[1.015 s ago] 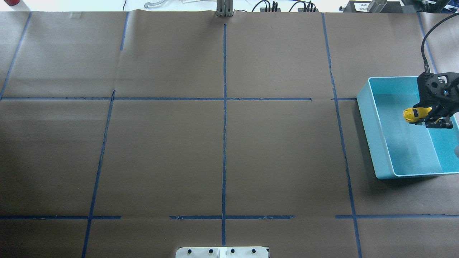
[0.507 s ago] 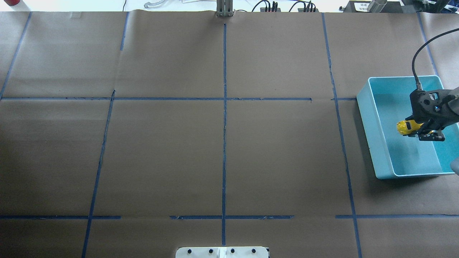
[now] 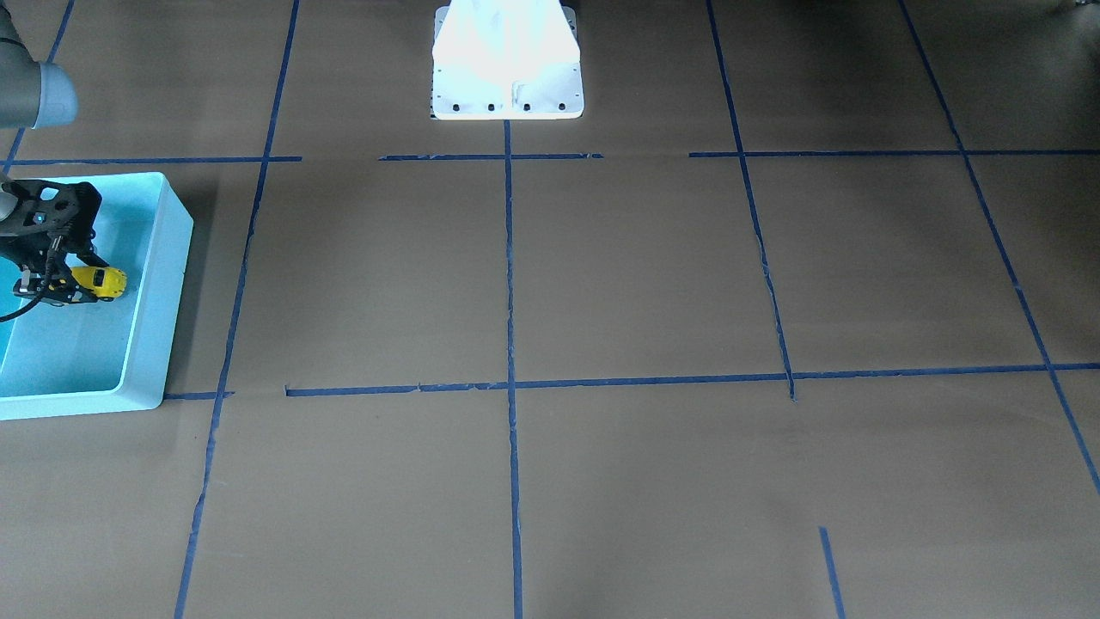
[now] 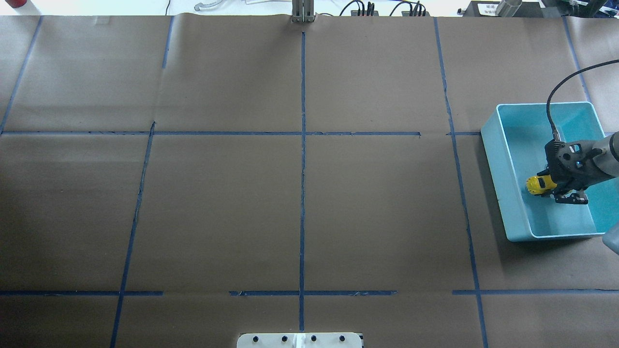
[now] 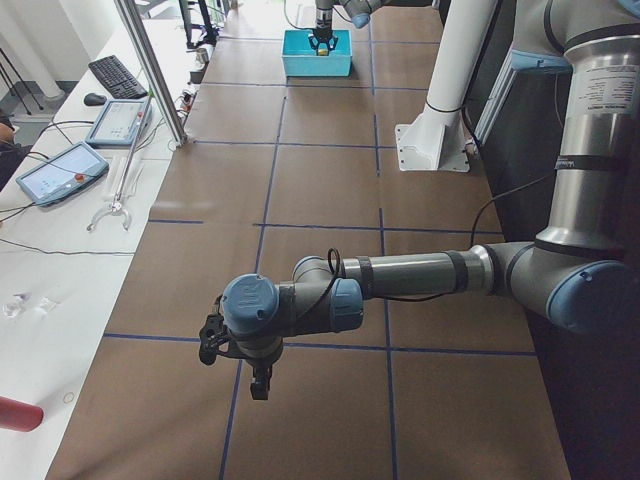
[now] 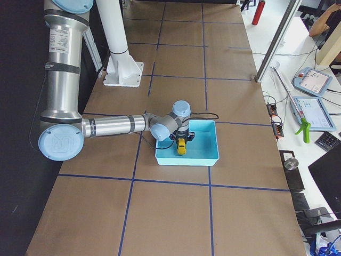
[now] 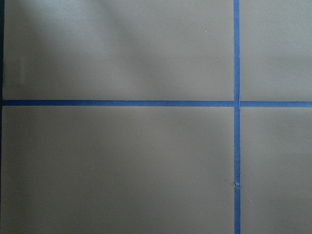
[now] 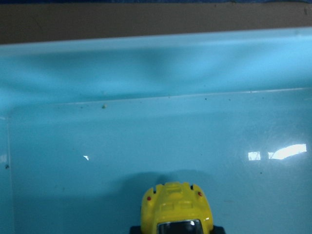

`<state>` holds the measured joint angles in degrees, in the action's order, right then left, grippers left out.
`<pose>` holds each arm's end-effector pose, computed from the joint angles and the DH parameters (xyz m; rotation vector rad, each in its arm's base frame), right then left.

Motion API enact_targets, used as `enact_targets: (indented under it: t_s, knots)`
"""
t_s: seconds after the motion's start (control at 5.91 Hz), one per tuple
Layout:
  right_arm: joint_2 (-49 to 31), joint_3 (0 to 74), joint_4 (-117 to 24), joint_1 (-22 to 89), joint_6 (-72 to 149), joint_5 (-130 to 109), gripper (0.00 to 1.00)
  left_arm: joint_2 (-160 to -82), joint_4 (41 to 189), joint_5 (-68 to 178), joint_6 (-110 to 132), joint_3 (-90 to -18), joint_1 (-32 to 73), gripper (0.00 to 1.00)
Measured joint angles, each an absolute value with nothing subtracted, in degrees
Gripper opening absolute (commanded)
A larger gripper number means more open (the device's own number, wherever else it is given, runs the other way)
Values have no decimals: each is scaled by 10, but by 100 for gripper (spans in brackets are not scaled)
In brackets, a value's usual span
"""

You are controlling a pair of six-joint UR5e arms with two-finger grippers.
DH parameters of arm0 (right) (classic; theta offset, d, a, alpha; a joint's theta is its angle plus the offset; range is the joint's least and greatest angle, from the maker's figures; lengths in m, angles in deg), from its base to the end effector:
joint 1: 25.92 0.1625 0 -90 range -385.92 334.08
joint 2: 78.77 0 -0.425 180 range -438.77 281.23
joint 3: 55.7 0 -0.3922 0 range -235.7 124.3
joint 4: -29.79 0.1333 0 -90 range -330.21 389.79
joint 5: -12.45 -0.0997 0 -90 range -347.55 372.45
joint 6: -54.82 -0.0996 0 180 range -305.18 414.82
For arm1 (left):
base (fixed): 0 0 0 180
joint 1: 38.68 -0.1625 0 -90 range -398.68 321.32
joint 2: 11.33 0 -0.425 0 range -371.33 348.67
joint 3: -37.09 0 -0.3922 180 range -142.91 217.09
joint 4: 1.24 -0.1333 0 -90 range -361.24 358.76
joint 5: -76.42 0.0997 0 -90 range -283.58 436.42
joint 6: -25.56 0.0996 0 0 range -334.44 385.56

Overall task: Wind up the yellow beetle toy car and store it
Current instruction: 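Lower the car into the blue bin and open the right gripper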

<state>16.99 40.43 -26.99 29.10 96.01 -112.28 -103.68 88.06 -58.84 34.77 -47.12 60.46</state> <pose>-0.2112 -0.4354 0.5959 0.6566 -0.6103 -1.4255 -0.1417 -0.4870 0.6878 0.0583 0.7904 -0.0274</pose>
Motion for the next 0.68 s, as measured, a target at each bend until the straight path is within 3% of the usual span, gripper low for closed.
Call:
enact_targets:
  t_s: [0.68]
  knots:
    - [164,414,-273,292,954,-1128,100,-1038,881,-588,347,-471,604,100]
